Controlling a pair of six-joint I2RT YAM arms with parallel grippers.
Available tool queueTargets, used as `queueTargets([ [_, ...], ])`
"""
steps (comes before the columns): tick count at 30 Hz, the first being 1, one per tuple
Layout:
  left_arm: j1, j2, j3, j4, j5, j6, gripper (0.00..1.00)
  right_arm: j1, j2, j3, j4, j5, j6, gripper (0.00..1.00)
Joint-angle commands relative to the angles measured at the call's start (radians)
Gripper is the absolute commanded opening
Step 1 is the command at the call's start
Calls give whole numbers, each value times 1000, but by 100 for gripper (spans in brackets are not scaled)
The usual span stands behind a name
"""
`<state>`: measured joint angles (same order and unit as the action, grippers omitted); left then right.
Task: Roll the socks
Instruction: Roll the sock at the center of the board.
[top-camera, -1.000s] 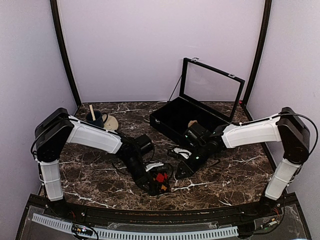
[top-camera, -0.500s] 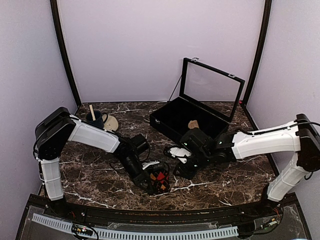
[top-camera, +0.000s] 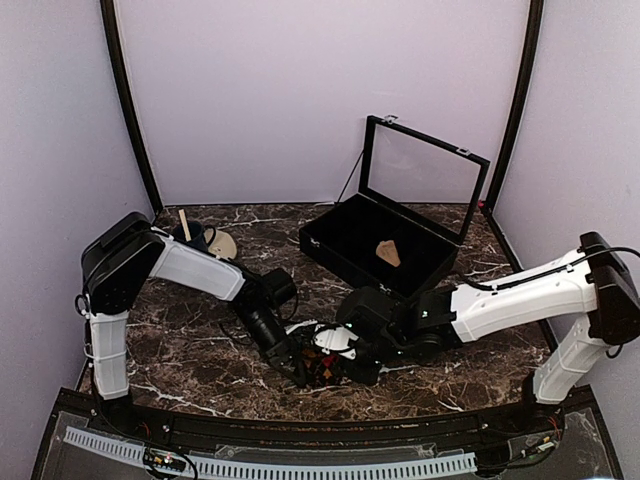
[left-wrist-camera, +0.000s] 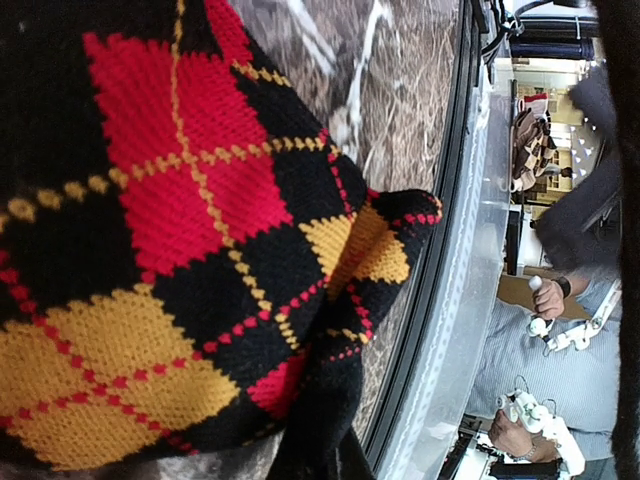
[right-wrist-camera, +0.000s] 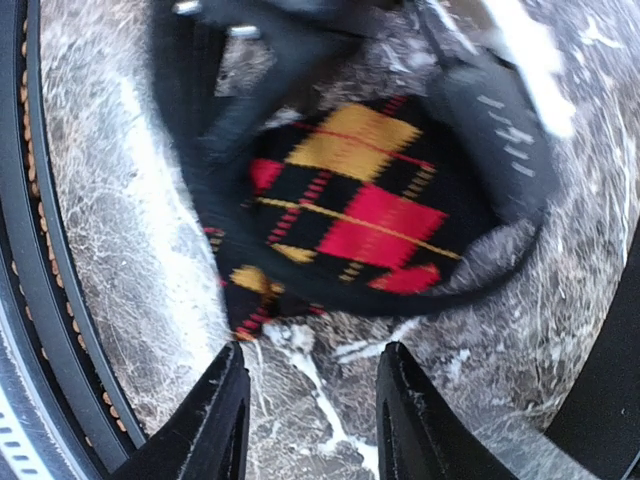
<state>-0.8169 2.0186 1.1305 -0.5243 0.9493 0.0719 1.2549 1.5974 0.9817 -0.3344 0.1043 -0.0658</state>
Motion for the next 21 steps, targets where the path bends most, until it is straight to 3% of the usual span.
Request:
queueTargets([
  [1, 16, 30, 66, -92, 23, 54, 0, 41, 37, 30, 16, 30, -77, 41],
  [21, 18, 92, 149, -174, 42, 105, 0, 79, 188, 96, 18, 105, -158, 49],
])
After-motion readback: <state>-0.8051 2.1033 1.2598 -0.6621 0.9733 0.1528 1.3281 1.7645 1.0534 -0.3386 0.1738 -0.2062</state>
